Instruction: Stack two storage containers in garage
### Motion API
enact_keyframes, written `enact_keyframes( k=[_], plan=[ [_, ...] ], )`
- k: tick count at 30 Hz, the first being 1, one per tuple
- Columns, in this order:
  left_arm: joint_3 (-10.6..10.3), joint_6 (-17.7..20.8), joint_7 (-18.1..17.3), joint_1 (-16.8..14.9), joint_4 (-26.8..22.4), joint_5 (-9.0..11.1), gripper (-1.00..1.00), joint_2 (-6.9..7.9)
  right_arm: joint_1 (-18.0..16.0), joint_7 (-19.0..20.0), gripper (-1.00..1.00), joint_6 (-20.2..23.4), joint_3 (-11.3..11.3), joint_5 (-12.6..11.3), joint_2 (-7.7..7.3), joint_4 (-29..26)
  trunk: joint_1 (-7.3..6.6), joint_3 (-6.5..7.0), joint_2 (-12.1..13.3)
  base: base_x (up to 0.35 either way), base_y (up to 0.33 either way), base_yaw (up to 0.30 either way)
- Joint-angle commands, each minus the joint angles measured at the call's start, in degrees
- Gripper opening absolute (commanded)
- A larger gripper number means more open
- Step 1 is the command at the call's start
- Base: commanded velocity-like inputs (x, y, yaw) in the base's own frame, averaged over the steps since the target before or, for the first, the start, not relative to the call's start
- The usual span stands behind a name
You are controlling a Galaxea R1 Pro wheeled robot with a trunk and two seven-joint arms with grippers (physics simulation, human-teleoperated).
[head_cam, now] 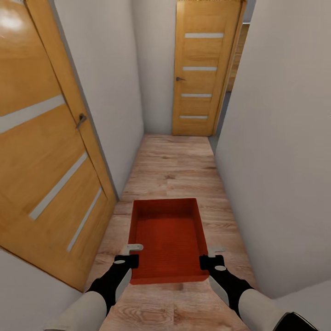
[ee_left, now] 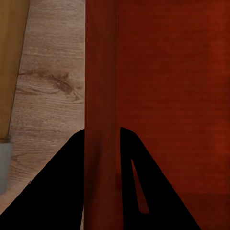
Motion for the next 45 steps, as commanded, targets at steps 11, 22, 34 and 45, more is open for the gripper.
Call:
enact_keyframes(
  k=[11,22,34,45],
  plan=[
    [-1.1,0.3,0.6,0.0,0.2,1.3,-1.0,1.33,-0.1,-0.3,-1.0,-0.1,-3.6,0.3,-2.4,-0.4,0.03,0.49,0.0,0.213,0.0,0.0],
    [-1.1,0.3,0.6,0.0,0.2,1.3,-1.0,1.33,-0.1,-0.3,-1.0,-0.1,-3.6,0.3,-2.38,-0.4,0.03,0.51,0.0,0.212,0.0,-0.083],
    [-1.1,0.3,0.6,0.0,0.2,1.3,-1.0,1.33,-0.1,-0.4,-1.0,0.0,-3.6,0.3,-2.46,-0.4,0.03,0.51,0.0,0.208,0.0,-0.123],
    [-1.1,0.3,0.6,0.0,0.2,1.3,-1.0,1.33,-0.1,-0.4,-1.0,0.0,-3.6,0.3,-2.47,-0.4,0.03,0.51,0.0,0.216,0.006,-0.002]
  ],
)
